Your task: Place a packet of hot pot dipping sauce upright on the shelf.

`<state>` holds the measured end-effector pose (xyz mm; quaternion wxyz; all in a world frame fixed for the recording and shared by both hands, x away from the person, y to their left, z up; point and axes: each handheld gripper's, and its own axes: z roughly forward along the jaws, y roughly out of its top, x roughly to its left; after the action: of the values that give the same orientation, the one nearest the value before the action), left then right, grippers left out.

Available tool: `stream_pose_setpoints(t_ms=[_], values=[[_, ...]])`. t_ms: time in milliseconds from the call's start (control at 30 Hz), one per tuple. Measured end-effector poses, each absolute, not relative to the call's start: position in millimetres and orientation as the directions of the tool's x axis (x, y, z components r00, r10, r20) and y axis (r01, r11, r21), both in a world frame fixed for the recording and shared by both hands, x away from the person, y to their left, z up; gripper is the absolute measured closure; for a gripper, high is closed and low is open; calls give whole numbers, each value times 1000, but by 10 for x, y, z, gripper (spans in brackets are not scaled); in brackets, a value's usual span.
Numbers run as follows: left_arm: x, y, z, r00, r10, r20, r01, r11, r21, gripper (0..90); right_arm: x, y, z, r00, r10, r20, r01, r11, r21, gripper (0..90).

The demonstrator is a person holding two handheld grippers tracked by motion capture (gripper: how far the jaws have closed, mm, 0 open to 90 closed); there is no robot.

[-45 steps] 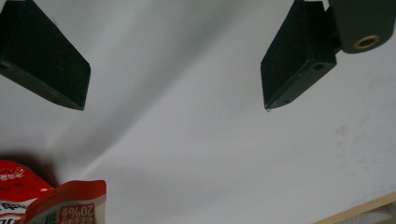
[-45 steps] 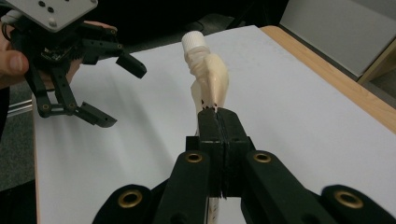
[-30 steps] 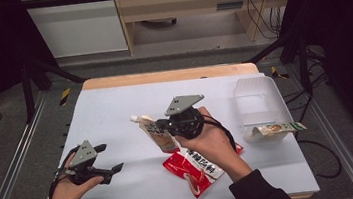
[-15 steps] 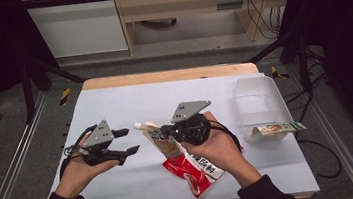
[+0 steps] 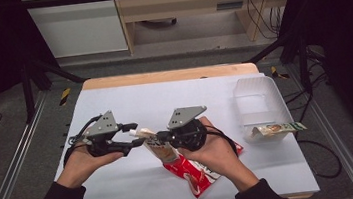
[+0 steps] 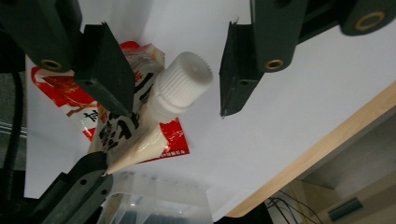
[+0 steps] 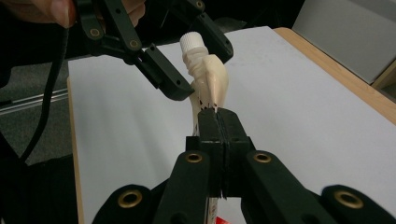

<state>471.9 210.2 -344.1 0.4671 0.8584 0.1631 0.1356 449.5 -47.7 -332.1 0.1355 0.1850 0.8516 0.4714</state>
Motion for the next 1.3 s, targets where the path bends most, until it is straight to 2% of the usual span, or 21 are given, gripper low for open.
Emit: stream_pose_setpoints(t_ms=[100,233,433,600,1100,1167,1300], values=[[4712,2102,-3433,911,401,98,142,-526,838,507,4499,-460,-3314,-896,440,-56,183,482,857,900],[4763,2149,-3453,913,406,34,190,-499,846,612,4512,-455,-3335,-896,441,-51,189,483,855,900],[4766,2123,-3412,916,401,22,198,-498,845,703,4580,-490,-3364,-888,457,-50,199,481,854,900],[4745,2055,-3259,913,406,39,192,-511,838,720,4605,-538,-3337,-872,486,-48,206,455,866,899],[4821,1839,-2937,939,328,100,139,-630,764,734,4625,-665,-3328,-864,501,-51,199,432,880,883],[4811,1816,-2908,941,323,105,135,-640,756,734,4625,-677,-3315,-866,496,-59,192,440,877,846],[4819,1820,-2887,939,322,124,129,-662,738,735,4633,-698,-3295,-868,488,-95,187,497,847,652]])
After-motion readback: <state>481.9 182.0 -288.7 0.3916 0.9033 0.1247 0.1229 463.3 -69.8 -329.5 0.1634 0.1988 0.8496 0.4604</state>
